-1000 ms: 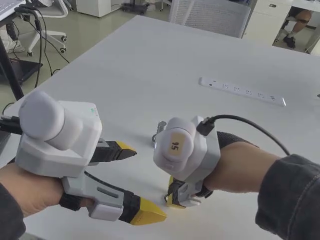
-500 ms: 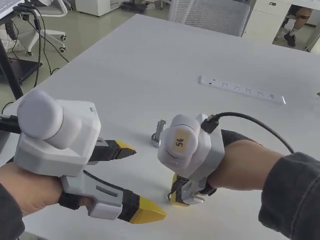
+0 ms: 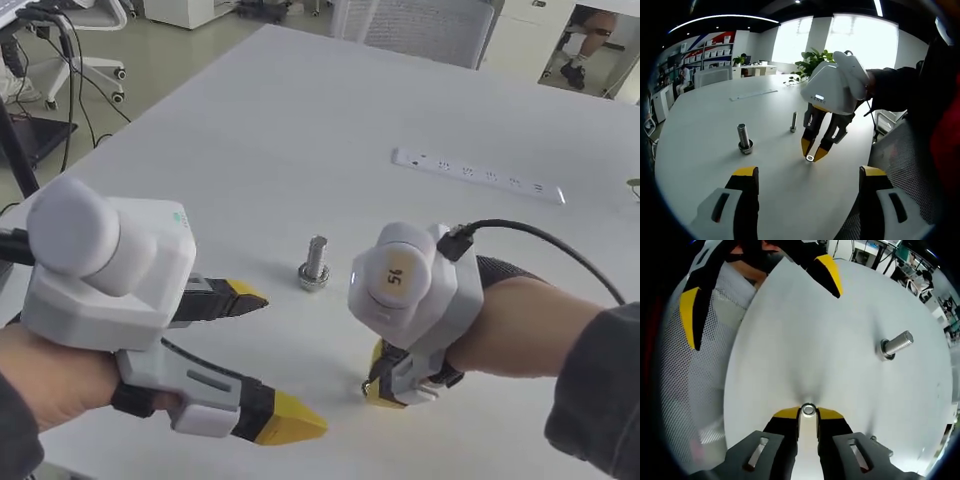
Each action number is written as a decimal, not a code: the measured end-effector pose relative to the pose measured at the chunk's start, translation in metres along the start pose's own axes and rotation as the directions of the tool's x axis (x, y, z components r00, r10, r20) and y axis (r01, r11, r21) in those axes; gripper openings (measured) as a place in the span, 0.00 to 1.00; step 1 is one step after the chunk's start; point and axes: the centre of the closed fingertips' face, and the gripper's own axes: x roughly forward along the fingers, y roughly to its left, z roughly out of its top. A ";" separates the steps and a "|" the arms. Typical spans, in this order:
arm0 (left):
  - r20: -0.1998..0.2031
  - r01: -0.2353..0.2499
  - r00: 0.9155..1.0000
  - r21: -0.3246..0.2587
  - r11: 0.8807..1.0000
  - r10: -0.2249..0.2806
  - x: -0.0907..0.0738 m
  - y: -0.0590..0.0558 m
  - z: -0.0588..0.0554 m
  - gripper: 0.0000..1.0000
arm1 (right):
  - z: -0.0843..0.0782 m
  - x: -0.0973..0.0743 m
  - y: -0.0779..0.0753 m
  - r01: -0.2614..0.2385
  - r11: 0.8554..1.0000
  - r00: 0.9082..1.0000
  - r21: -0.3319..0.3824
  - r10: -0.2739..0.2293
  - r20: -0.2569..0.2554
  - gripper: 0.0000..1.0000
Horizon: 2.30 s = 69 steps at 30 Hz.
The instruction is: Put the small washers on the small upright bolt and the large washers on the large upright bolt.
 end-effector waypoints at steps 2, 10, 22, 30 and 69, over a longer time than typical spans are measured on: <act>0.003 0.001 1.000 -0.002 1.000 -0.001 0.000 0.000 0.000 0.82 | -0.004 -0.001 -0.001 0.002 1.000 1.000 0.010 -0.002 -0.001 0.14; 0.001 0.002 1.000 -0.002 1.000 -0.002 0.000 -0.001 0.001 0.82 | -0.020 -0.009 -0.004 0.016 0.998 1.000 0.057 -0.016 -0.003 0.14; -0.003 0.004 1.000 -0.001 1.000 -0.004 0.000 -0.002 0.000 0.82 | -0.050 -0.018 -0.007 0.036 0.992 0.999 0.117 -0.033 -0.024 0.14; -0.006 0.006 1.000 -0.001 1.000 -0.006 0.001 -0.002 -0.001 0.82 | -0.068 -0.029 -0.014 0.056 0.986 0.998 0.156 -0.051 -0.035 0.14; -0.009 0.003 1.000 0.000 1.000 -0.003 0.001 -0.002 -0.002 0.82 | -0.058 -0.087 -0.066 0.181 0.974 0.983 0.137 -0.179 -0.027 0.14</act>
